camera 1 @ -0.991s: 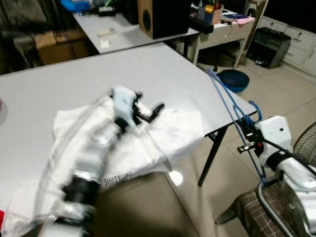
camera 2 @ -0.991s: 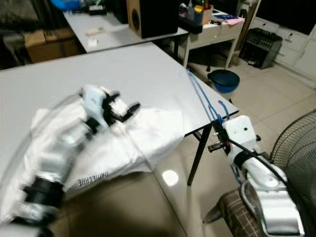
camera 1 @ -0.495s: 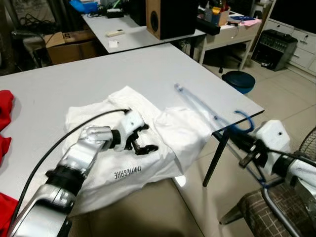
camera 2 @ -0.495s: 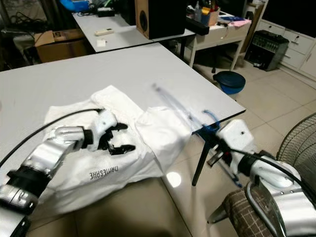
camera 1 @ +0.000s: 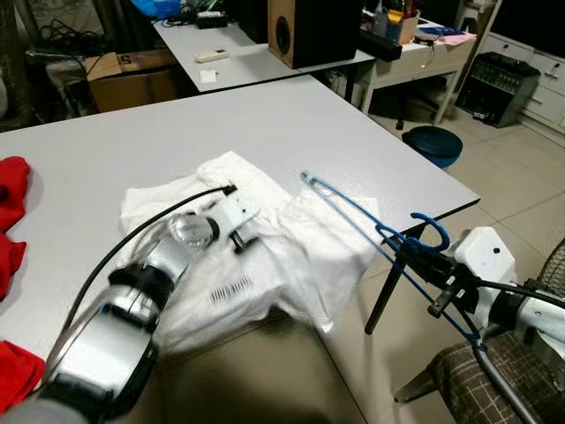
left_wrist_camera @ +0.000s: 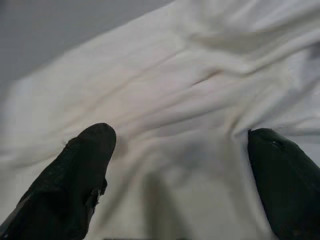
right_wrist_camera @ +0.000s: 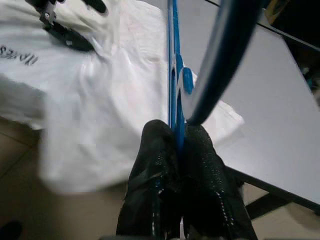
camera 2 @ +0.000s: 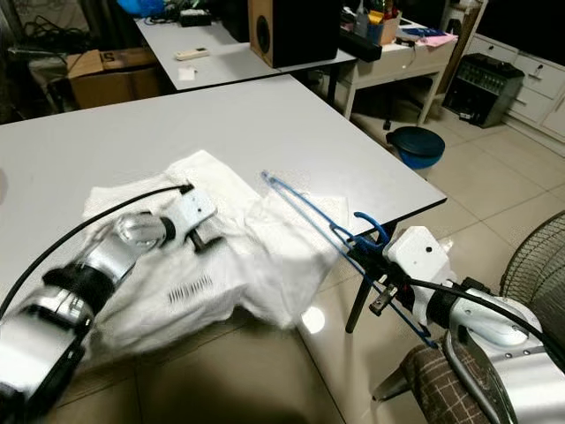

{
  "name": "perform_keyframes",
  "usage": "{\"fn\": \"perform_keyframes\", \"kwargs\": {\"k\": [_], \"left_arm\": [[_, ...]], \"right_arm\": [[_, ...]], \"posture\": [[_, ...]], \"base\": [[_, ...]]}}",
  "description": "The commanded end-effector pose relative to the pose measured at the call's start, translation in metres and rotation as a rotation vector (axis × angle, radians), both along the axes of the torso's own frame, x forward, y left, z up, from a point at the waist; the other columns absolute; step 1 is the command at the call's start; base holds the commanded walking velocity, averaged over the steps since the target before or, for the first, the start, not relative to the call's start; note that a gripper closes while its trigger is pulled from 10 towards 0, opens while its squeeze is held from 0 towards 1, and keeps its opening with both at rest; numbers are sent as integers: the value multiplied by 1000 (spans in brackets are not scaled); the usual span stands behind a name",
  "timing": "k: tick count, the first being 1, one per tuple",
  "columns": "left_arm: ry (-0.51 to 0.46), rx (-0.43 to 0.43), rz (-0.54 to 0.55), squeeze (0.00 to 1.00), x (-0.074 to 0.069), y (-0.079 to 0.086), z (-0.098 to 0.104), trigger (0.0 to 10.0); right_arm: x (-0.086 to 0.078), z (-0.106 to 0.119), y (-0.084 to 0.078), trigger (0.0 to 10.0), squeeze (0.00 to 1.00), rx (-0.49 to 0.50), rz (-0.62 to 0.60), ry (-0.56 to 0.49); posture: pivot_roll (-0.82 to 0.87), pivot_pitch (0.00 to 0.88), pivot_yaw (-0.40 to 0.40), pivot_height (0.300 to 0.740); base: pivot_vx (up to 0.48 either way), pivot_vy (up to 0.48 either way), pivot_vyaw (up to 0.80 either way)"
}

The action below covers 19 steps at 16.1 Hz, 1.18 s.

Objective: Hang hanger

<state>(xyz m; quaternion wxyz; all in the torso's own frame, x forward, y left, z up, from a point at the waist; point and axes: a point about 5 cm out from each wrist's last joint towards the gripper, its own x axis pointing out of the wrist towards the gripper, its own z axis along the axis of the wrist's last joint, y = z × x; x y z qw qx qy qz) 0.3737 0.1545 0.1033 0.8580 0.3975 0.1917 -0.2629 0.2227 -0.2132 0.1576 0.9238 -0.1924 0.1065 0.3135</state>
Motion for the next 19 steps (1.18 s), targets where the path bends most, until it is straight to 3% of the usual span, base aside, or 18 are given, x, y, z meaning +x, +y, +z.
{"fn": "perform_keyframes", "kwargs": {"k": [1,3,4,5,6,7,10,11,12,13,14,16,18,19], "left_arm": [[-60,100,90,235,2,13,-2,10000],[-292,172,206,212,19,16,27,10000],[-350,182,220,212,22,15,35,10000],[-429,130,259,204,28,13,50,10000],[-453,3,271,12,32,6,62,10000],[-448,-96,244,0,34,-1,71,10000],[-457,-142,218,0,36,1,80,10000],[-378,-215,135,0,35,-3,81,10000],[-240,-329,2,0,31,-11,77,10000],[-44,-388,-203,0,20,-15,67,10000],[-11,-378,-239,0,17,-15,64,10000],[173,-170,-386,0,-1,-1,37,10000],[237,8,-352,0,-8,19,19,10000],[245,38,-341,0,-9,24,17,10000]], "right_arm": [[1,5,-4,10000,0,-16,-33,-26],[8,4,-9,10000,0,-44,-101,-60],[9,4,-10,10000,0,-50,-120,-69],[11,4,-11,10000,0,-46,-145,-85],[12,6,-10,10000,0,-34,-157,-96],[12,7,-8,10000,0,-23,-158,-103],[11,7,-4,10000,0,-13,-153,-110],[10,7,-3,10000,0,-8,-151,-113],[9,7,-3,10000,0,0,-146,-113],[7,7,0,10000,0,4,-129,-107],[6,6,0,10000,0,3,-126,-106],[3,5,6,10000,0,12,-103,-98],[-1,2,12,10000,0,17,-87,-90],[-1,1,13,10000,0,18,-87,-88]], "posture": [[-118,0,28,740],[-120,0,31,740],[-120,0,31,740],[-128,0,41,740],[-128,0,43,740],[-128,0,48,740],[-127,0,56,740],[-126,0,64,740],[-125,0,73,740],[-128,0,88,740],[-128,0,90,740],[-129,0,104,740],[-126,0,113,740],[-126,0,115,740]], "base": [[0,0,0],[0,0,0],[0,0,0],[0,0,0],[0,0,0],[0,0,0],[0,0,0],[0,0,0],[0,0,0],[0,0,0],[0,0,0],[0,0,0],[0,0,0],[0,0,0]]}}
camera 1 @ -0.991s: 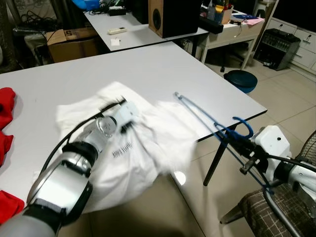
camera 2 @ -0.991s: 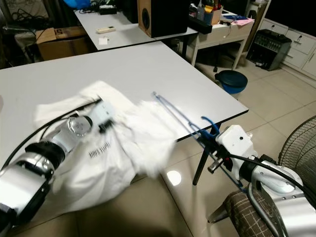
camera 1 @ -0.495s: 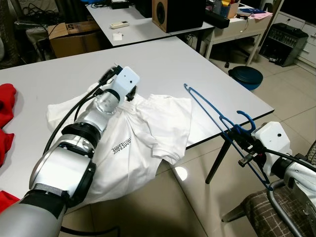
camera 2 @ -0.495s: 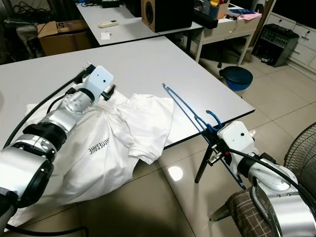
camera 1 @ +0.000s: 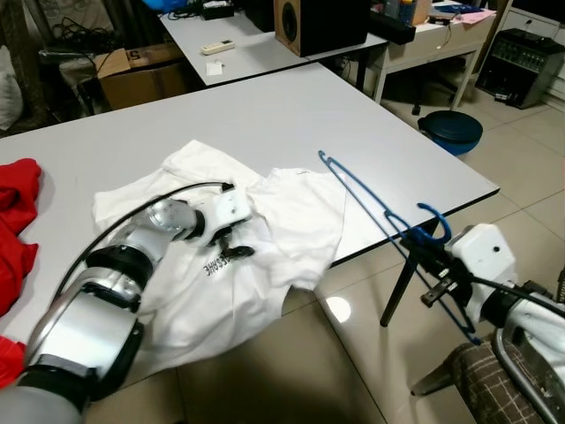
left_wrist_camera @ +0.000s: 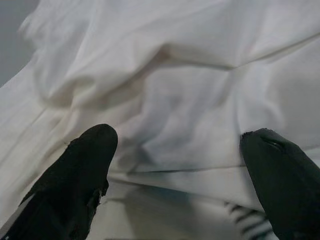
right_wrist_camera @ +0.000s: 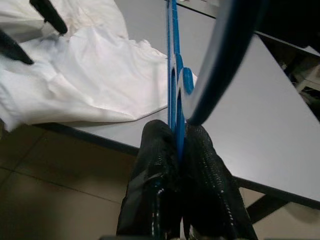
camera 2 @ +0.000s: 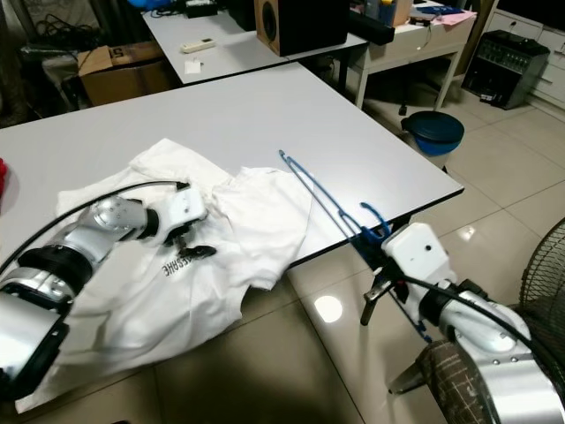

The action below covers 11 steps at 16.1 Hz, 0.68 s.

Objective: Hang hanger

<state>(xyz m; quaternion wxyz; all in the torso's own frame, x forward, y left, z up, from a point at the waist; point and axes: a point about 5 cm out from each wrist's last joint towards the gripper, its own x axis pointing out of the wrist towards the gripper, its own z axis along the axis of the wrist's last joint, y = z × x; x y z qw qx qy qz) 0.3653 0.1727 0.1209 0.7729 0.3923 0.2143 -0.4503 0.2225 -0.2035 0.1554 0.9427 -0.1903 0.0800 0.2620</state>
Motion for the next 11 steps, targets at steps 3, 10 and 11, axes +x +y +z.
{"fn": "perform_keyframes", "kwargs": {"k": [3,10,11], "left_arm": [[-78,213,80,0,-1,24,-9,10000],[-504,104,402,0,30,-13,16,10000],[-580,125,467,0,32,-8,22,10000]], "right_arm": [[0,1,4,10000,0,-2,-5,-22],[12,2,-11,10000,0,-41,-132,-62],[15,2,-11,10000,0,-42,-152,-72]], "posture": [[-126,0,123,740],[-133,0,114,740],[-135,0,114,740]], "base": [[0,0,0],[0,0,0],[0,0,0]]}}
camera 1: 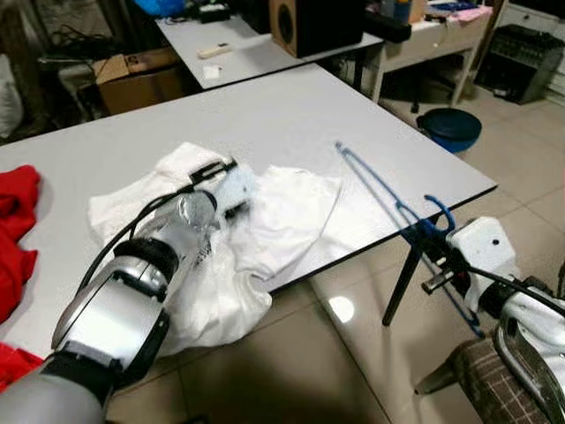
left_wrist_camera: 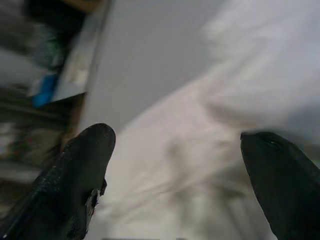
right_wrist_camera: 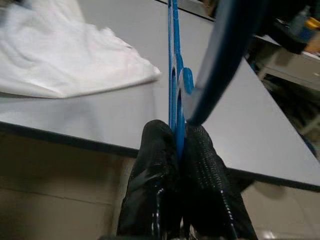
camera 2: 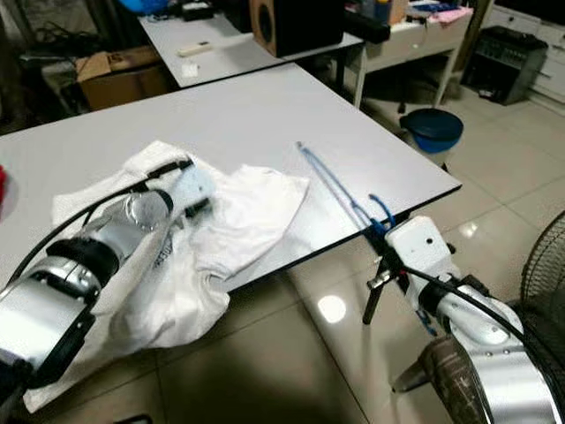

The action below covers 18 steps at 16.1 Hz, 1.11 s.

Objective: Hang hanger

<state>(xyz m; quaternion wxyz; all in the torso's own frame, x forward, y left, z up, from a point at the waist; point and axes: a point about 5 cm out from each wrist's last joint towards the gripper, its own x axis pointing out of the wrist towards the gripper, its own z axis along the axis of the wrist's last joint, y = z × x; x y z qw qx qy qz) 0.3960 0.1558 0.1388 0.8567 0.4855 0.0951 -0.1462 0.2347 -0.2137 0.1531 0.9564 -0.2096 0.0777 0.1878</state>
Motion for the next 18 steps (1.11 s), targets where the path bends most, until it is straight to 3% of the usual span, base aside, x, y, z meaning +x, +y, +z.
{"fn": "perform_keyframes", "kwargs": {"k": [1,3,5,7,9,12,14,16,18], "left_arm": [[-61,19,86,0,3,13,7,10000],[-125,-26,124,0,6,21,19,10000],[-19,-414,18,0,8,12,32,10000],[43,-620,-25,0,6,15,34,10000],[14,-773,-7,0,-2,24,28,10000],[-41,-809,-41,0,-25,23,14,10000],[-69,-862,-61,0,-42,18,8,10000],[-83,-907,-43,0,-65,17,0,10000],[-54,-884,0,0,-93,16,-14,10000]], "right_arm": [[4,4,0,10000,0,2,-15,-35],[5,6,3,10000,0,5,-19,-50],[2,9,9,10000,0,37,1,-63],[0,10,12,10000,0,48,1,-62],[-3,7,20,10000,0,90,-48,-68],[-4,6,28,10000,0,132,-111,-90],[-5,0,31,10000,0,166,-166,-80],[-7,-9,36,10000,0,208,-216,-59],[-11,-11,42,10000,0,218,-199,-47]], "posture": [[-135,0,114,740],[-151,0,129,740],[-164,0,149,740],[-166,0,154,740],[-156,0,140,740],[-140,0,120,740],[-123,0,102,740],[-114,0,89,740],[-107,0,75,740]], "base": [[0,0,0],[0,0,0],[0,0,0],[0,0,0],[0,0,0],[0,0,0],[0,480,0],[0,480,-313],[0,480,-306]]}}
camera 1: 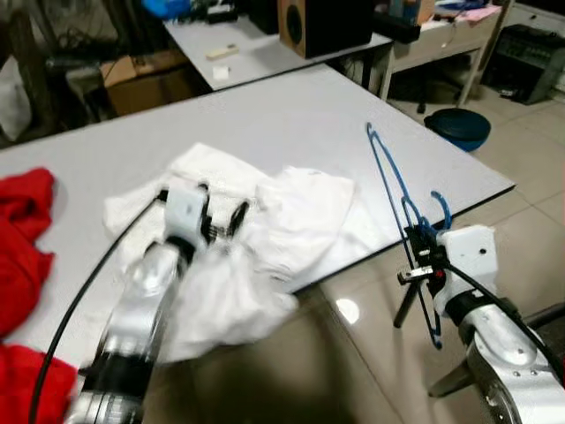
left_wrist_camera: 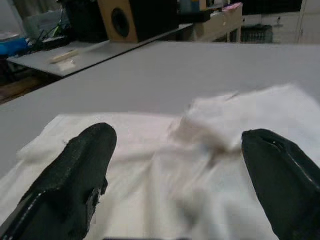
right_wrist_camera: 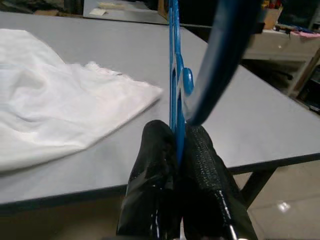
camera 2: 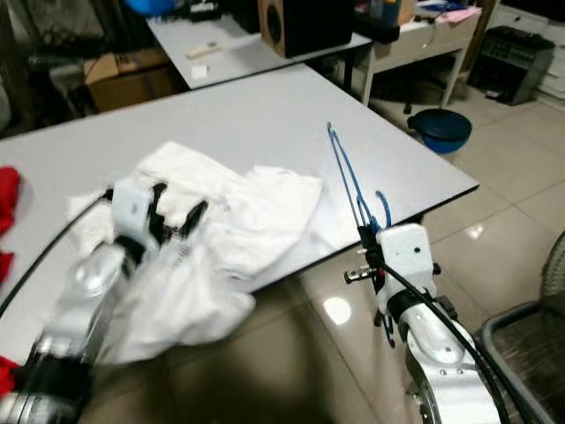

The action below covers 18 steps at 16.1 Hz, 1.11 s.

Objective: Hang hanger

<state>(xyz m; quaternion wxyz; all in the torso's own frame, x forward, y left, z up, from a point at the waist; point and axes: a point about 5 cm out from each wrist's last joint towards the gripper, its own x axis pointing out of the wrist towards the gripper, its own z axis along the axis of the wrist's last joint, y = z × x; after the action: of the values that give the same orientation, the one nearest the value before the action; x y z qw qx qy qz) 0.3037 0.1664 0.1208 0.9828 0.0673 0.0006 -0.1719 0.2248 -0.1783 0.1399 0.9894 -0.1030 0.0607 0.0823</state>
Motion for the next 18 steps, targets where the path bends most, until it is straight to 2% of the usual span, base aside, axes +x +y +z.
{"fn": "perform_keyframes", "kwargs": {"k": [1,3,5,6,7,8,9,10,11,12,13,14,15,16,17,18], "left_arm": [[7,5,31,0,-6,4,3,10000],[-1,70,52,0,-22,-5,3,10000],[24,79,51,0,-25,-10,-1,10000],[47,41,45,0,-26,-14,-1,10000],[68,54,-15,0,-28,-23,-2,10000],[68,54,-15,0,-28,-23,-2,10000],[84,44,-103,263,-32,-31,-2,10000],[94,29,-141,263,-34,-34,-2,10000],[135,-10,-228,1000,-37,-42,-1,10000],[220,2,-343,1000,-41,-54,-8,10000],[275,30,-354,1000,-37,-59,-16,10000],[292,16,-333,1000,-30,-62,-21,10000],[306,-2,-344,380,-26,-65,-23,10000],[328,5,-388,0,-25,-70,-26,10000],[342,13,-427,0,-24,-75,-28,10000],[340,38,-423,0,-22,-78,-30,10000]], "right_arm": [[-1,2,8,10000,0,1,34,-6],[1,2,8,10000,0,-7,30,-3],[3,2,9,10000,0,-7,37,-3],[4,3,9,10000,0,-10,54,-1],[4,4,8,10000,0,-20,78,3],[4,4,8,10000,0,-20,78,3],[4,4,5,10000,0,-23,84,6],[4,4,3,10000,0,-27,86,7],[3,5,-1,10000,0,-35,83,10],[2,6,-10,10000,0,-52,73,16],[0,7,-17,10000,0,-69,64,22],[0,8,-22,10000,0,-82,58,24],[-1,9,-24,10000,0,-90,59,26],[-4,10,-27,10000,0,-105,65,32],[-6,11,-31,10000,0,-117,68,37],[-8,12,-34,10000,0,-127,67,40]], "posture": [[-105,0,74,740],[-89,0,53,740],[-84,0,44,740],[-80,0,35,740],[-79,0,32,740],[-79,0,32,740],[-82,0,29,740],[-82,0,29,740],[-88,0,30,740],[-99,0,33,740],[-108,0,35,740],[-116,0,39,740],[-126,0,42,740],[-144,0,48,740],[-157,0,51,740],[-169,0,54,740]], "base": [[0,480,0],[0,-240,0],[0,-480,0],[0,0,0],[0,0,0],[0,0,0],[0,0,0],[0,0,0],[0,0,0],[0,0,0],[0,0,0],[0,0,0],[0,0,0],[0,0,0],[0,0,0],[0,0,0]]}}
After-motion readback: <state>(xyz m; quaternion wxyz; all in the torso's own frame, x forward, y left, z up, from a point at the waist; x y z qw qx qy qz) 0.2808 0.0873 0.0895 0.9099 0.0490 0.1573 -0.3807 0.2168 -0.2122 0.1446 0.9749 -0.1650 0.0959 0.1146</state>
